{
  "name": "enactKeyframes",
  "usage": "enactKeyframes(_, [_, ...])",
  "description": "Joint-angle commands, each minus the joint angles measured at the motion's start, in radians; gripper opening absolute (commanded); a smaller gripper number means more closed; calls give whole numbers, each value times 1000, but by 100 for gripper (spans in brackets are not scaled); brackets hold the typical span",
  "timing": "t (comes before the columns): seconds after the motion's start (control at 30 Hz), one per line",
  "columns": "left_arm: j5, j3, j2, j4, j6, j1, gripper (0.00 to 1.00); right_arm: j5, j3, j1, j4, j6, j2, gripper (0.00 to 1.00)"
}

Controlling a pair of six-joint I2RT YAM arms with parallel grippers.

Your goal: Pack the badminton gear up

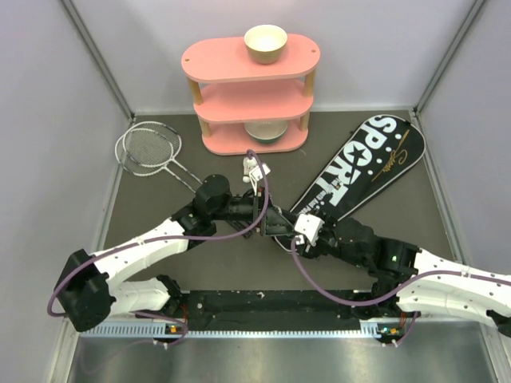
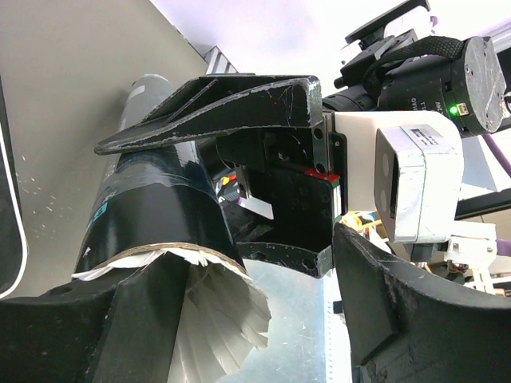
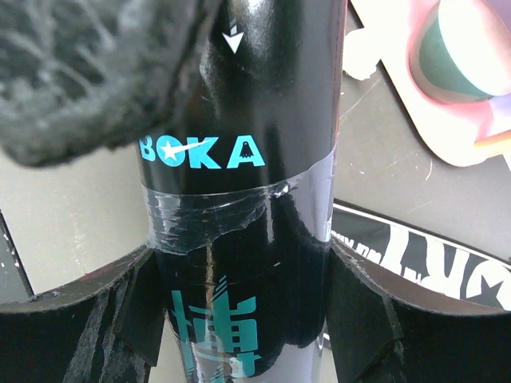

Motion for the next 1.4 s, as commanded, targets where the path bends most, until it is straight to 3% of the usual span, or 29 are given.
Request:
enactKeyframes(0.0, [44,16,27,117,-50,-69,75,-25,3,33,198,4,-38,0])
enactKeyframes(0.13, [53,7,97,182,-124,-89,81,-46,-18,53,229,-20,-67,0])
enactKeyframes(0.27, [56,28,175,270,-191,-109,79,-21,-17,88,236,-51,-53,0])
enactKeyframes(0.33, [52,66,188,230,-164,-124,77,7,-14,95,237,-66,-44,0])
enactKeyframes(0.43, [24,111,162,44,-51,-131,77,35,-2,96,217,-71,-35,0])
enactKeyframes(0.77, [-88,143,-102,-311,161,-83,86,50,-23,102,207,-63,-38,0])
enactKeyframes(1.13, [-175,143,-302,-367,198,-26,85,62,-23,108,210,-57,-39,0])
enactKeyframes(1.37, [-94,108,-184,-307,117,-28,87,49,-35,108,235,-57,-62,0])
